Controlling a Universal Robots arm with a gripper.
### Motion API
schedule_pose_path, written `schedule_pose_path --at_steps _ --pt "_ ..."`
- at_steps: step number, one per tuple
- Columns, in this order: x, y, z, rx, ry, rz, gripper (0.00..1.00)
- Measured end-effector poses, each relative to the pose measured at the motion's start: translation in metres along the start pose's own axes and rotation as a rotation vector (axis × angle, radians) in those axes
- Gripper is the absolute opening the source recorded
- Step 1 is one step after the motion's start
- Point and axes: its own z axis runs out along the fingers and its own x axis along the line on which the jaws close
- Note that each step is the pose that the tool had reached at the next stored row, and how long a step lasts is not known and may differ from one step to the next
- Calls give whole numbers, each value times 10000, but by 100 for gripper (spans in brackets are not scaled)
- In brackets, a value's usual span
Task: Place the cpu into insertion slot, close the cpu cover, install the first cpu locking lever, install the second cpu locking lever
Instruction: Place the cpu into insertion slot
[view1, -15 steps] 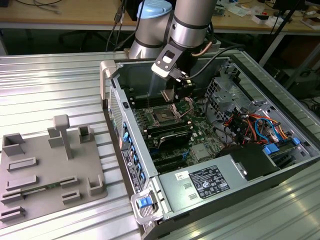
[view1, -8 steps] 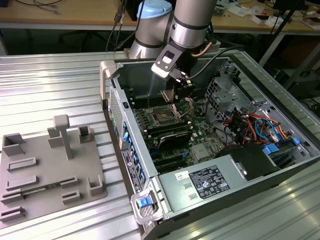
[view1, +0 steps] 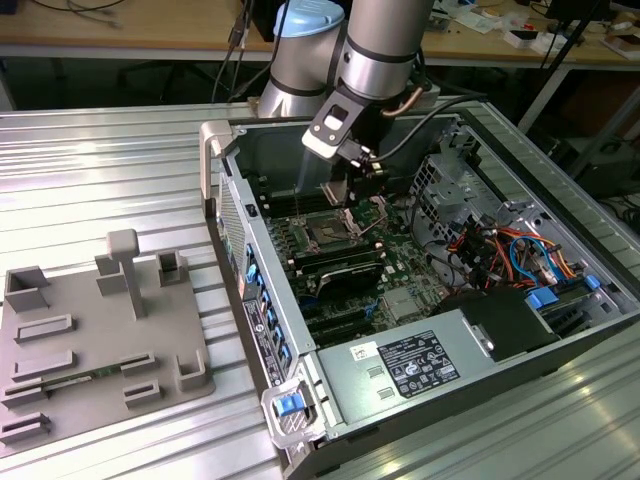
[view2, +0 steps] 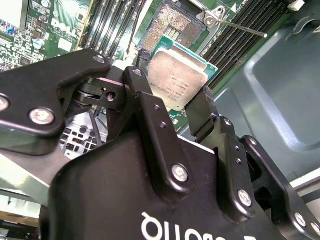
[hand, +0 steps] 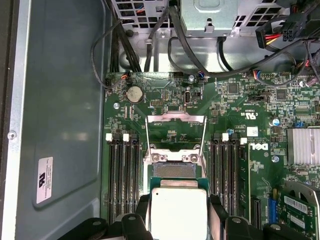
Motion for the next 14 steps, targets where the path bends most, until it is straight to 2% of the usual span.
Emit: schedule_pose_path --at_steps 7,14 --pt "0 -3 28 1 -1 14 55" --pt "0 -3 29 1 -2 14 55"
